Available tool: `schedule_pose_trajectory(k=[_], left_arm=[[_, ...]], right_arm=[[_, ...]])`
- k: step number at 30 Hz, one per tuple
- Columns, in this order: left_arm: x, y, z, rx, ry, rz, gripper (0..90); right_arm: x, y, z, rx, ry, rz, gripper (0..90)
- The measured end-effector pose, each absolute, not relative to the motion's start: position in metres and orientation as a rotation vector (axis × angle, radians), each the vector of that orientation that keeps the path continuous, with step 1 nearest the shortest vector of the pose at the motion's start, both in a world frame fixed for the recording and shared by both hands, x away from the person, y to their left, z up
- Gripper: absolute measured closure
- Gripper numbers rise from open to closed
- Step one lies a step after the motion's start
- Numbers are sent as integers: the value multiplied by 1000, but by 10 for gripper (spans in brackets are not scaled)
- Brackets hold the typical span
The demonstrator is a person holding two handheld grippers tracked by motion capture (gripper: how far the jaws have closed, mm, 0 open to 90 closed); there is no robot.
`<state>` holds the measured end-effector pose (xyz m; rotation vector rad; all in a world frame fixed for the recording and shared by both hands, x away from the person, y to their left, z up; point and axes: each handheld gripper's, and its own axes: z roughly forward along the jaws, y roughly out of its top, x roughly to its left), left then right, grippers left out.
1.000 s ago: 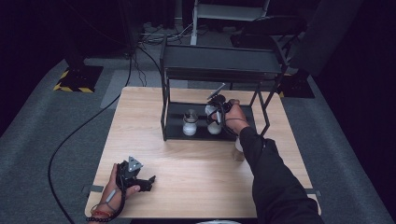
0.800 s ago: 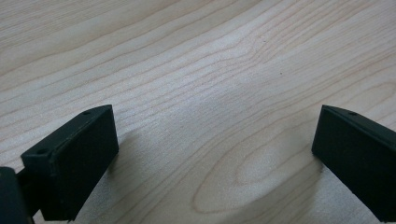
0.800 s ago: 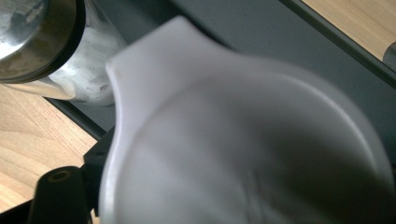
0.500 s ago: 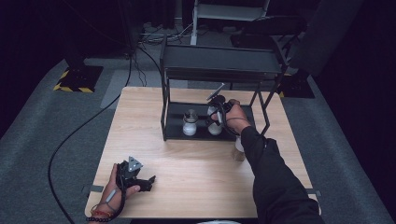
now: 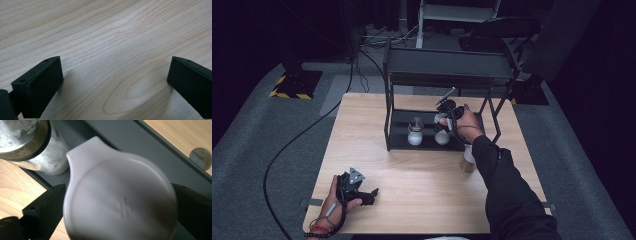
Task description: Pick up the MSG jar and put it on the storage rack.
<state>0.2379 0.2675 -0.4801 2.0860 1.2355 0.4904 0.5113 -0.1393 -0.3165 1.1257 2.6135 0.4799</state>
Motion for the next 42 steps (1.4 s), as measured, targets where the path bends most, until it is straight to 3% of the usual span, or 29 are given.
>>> schedule_pose_trajectory(k=[42], left_arm=[[238, 268, -480, 2086, 1236, 489, 4]], right_arm=[[406, -212, -288, 975, 2416, 726, 43]])
